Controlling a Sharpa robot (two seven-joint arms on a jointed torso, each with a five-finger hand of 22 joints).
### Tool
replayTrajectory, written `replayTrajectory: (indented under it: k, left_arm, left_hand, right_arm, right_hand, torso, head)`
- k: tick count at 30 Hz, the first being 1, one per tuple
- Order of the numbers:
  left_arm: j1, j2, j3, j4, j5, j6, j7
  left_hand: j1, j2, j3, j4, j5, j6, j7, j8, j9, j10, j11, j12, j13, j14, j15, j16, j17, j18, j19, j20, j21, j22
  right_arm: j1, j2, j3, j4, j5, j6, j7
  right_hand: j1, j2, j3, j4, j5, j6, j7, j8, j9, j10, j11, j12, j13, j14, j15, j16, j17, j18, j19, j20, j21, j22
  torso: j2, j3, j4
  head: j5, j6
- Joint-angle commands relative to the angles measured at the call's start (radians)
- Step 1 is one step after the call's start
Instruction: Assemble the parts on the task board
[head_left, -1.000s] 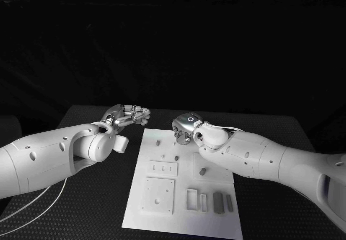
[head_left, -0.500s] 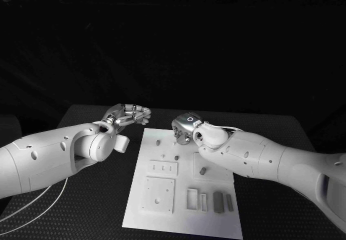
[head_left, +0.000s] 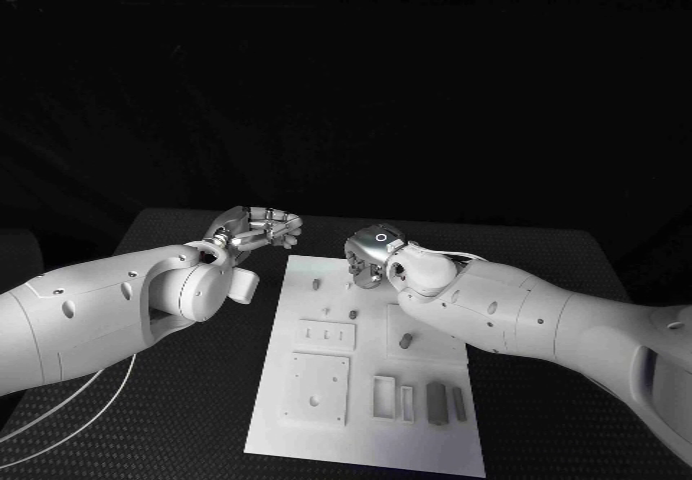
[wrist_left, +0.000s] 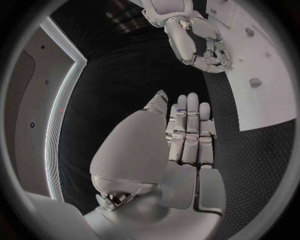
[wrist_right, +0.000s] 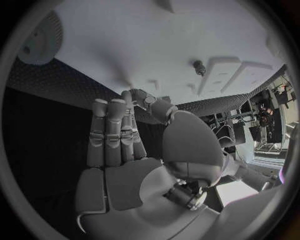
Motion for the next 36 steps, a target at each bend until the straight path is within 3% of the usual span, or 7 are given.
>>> replayTrajectory:
  k: [1,9,19,24,27,32,36]
  left_arm:
    - [0.002,0.002,0.001,0.001,0.003,0.006,0.006]
    - [0.002,0.002,0.001,0.000,0.003,0.005,0.006]
    - [0.002,-0.003,0.001,0.001,0.003,0.006,0.005]
    - [0.002,-0.012,0.001,0.004,0.003,0.005,0.007]
    - [0.002,-0.020,0.001,0.011,0.003,0.002,0.005]
    - [0.002,-0.026,0.001,0.013,0.003,0.003,0.007]
    - [0.002,-0.026,0.001,0.011,0.003,0.004,0.007]
  left_hand:
    - [-0.001,-0.009,0.003,-0.002,-0.003,-0.001,0.006,-0.006,0.000,0.001,0.003,-0.005,-0.002,0.004,0.000,-0.004,0.001,-0.003,0.003,-0.006,0.005,-0.001]
    - [-0.002,-0.009,0.003,-0.002,-0.004,-0.002,0.006,-0.007,0.000,0.001,0.004,-0.005,-0.002,0.004,0.001,-0.005,0.001,-0.003,0.002,-0.006,0.005,-0.002]
    - [-0.005,-0.011,0.002,-0.001,-0.004,-0.004,0.007,-0.009,0.000,-0.001,0.005,-0.008,-0.002,0.003,0.001,-0.006,0.002,-0.003,0.002,-0.006,0.005,-0.002]
    - [-0.005,-0.011,0.002,-0.001,-0.004,-0.004,0.007,-0.010,0.000,-0.001,0.005,-0.008,-0.002,0.003,0.001,-0.006,0.002,-0.003,0.002,-0.006,0.005,-0.002]
    - [-0.004,-0.011,0.002,-0.002,-0.004,-0.004,0.007,-0.009,0.000,0.000,0.005,-0.009,-0.002,0.003,0.001,-0.007,0.002,-0.003,0.002,-0.006,0.005,-0.002]
    - [-0.004,-0.012,0.002,-0.002,-0.004,-0.004,0.007,-0.010,0.001,0.000,0.005,-0.009,-0.002,0.003,0.001,-0.007,0.003,-0.003,0.002,-0.006,0.005,-0.003]
    - [-0.003,-0.012,0.002,-0.002,-0.004,-0.004,0.007,-0.010,0.001,0.000,0.005,-0.010,-0.002,0.003,0.001,-0.007,0.003,-0.003,0.002,-0.006,0.005,-0.003]
  right_arm:
    - [-0.003,0.001,-0.002,-0.009,0.029,0.028,0.020]
    - [-0.003,0.004,-0.003,-0.015,0.050,0.011,0.025]
    - [-0.003,-0.019,-0.004,0.011,0.062,-0.042,0.025]
    - [0.006,-0.080,-0.001,0.081,0.105,-0.084,0.048]
    - [0.018,-0.132,0.010,0.132,0.182,-0.057,0.115]
    - [0.039,-0.218,0.034,0.203,0.237,-0.026,0.151]
    - [0.045,-0.268,0.044,0.221,0.266,0.004,0.159]
  right_hand:
    - [-0.004,-0.020,-0.004,-0.002,0.003,-0.032,0.010,-0.020,0.017,-0.035,0.013,-0.020,-0.005,-0.004,0.011,0.004,-0.003,0.016,-0.008,-0.001,0.008,0.002]
    - [0.002,-0.061,-0.059,-0.005,0.002,-0.130,0.051,-0.067,0.001,-0.174,0.057,-0.027,-0.043,-0.001,0.053,0.017,-0.007,0.016,-0.013,-0.002,0.016,0.007]
    - [0.002,-0.086,-0.087,0.002,0.002,-0.156,0.059,-0.073,0.000,-0.220,0.070,-0.025,-0.067,-0.006,0.066,0.021,-0.012,0.016,-0.019,0.003,0.015,0.006]
    - [0.008,-0.092,-0.089,0.003,0.002,-0.153,0.057,-0.069,0.001,-0.218,0.070,-0.022,-0.071,-0.005,0.066,0.024,-0.013,0.016,-0.018,0.002,0.017,0.007]
    - [0.013,-0.099,-0.087,0.007,0.002,-0.147,0.053,-0.063,0.004,-0.203,0.067,-0.016,-0.071,0.002,0.062,0.033,-0.011,0.016,-0.014,0.001,0.023,0.009]
    - [0.001,-0.093,-0.122,-0.002,0.004,-0.135,0.042,-0.055,0.006,-0.137,0.048,0.014,-0.055,0.002,0.046,0.073,0.004,0.016,-0.024,0.000,0.053,0.035]
    - [-0.002,-0.092,-0.153,-0.008,0.005,-0.134,0.043,-0.055,0.005,-0.088,0.027,0.061,-0.021,-0.014,0.027,0.095,0.006,0.016,-0.040,0.001,0.074,0.038]
  torso:
    - [-0.001,-0.0003,-0.0005]
    - [-0.001,-0.0004,-0.0005]
    - [-0.001,-0.0009,-0.0011]
    - [-0.001,0.0005,-0.0056]
    - [-0.001,0.0021,-0.0103]
    - [-0.001,0.0089,-0.0241]
    - [-0.002,0.0158,-0.0325]
  head:
    - [0.001,-0.002]
    - [0.002,-0.002]
    - [0.000,-0.001]
    - [0.001,0.009]
    - [0.002,0.016]
    - [0.007,0.031]
    - [0.013,0.037]
